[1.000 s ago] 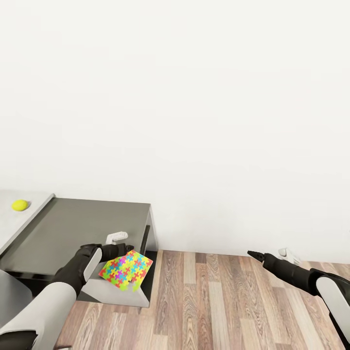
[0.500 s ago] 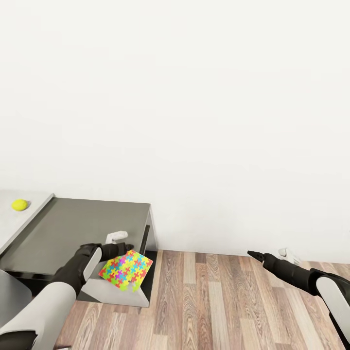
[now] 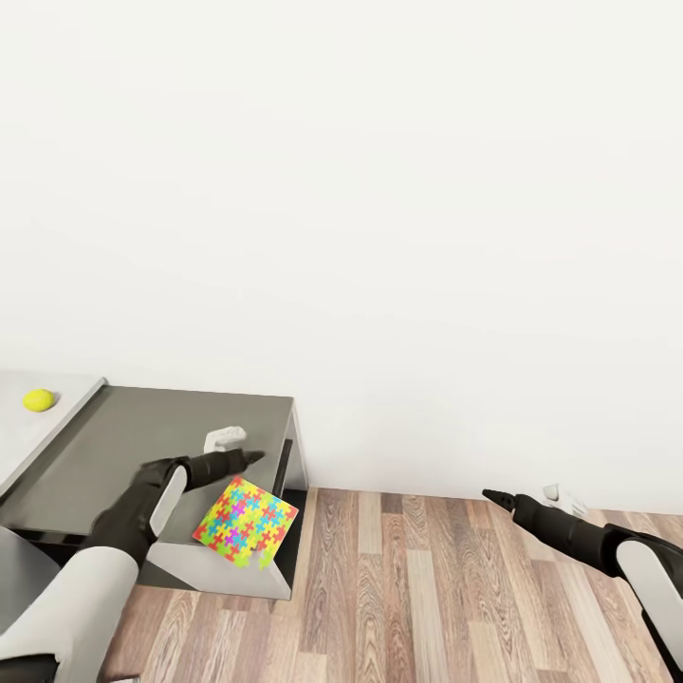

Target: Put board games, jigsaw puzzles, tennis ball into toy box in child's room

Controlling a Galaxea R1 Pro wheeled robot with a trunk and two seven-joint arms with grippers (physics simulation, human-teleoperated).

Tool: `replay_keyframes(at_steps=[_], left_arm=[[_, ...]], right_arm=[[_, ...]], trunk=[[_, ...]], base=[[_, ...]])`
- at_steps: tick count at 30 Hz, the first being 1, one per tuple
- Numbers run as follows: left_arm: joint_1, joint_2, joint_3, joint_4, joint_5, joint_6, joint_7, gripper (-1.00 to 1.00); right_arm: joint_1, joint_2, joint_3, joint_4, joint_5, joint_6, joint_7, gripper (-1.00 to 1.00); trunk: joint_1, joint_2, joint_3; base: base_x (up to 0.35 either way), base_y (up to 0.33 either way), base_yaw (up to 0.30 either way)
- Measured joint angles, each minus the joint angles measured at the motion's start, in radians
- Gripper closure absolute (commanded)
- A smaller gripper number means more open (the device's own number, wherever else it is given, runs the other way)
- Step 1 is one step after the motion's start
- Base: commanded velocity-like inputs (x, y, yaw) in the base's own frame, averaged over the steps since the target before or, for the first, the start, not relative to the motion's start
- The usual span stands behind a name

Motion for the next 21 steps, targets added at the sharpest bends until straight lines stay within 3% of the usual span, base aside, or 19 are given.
replay_keyframes(at_steps=[5,12,21], left_arm=[[0.001,0.02,0.039,-0.021,0.003,0.032,-0.063,-1.0],[0.004,0.043,0.059,-0.056,0.004,0.065,-0.143,-1.0],[0.06,0.086,0.086,-0.197,0.006,0.145,-0.259,-1.0]], right_arm=[[0.0,0.011,0.0,-0.001,0.004,0.0,0.0,-1.0],[0.0,0.018,0.0,-0.001,0.008,-0.001,0.0,-1.0],[0.0,0.02,0.0,-0.002,0.008,-0.001,0.0,-1.0]], trunk=[[0.0,0.0,0.0],[0.0,0.0,0.0],[0.0,0.0,0.0]], base=[[0.0,0.0,0.0],[0.0,0.0,0.0],[0.0,0.0,0.0]])
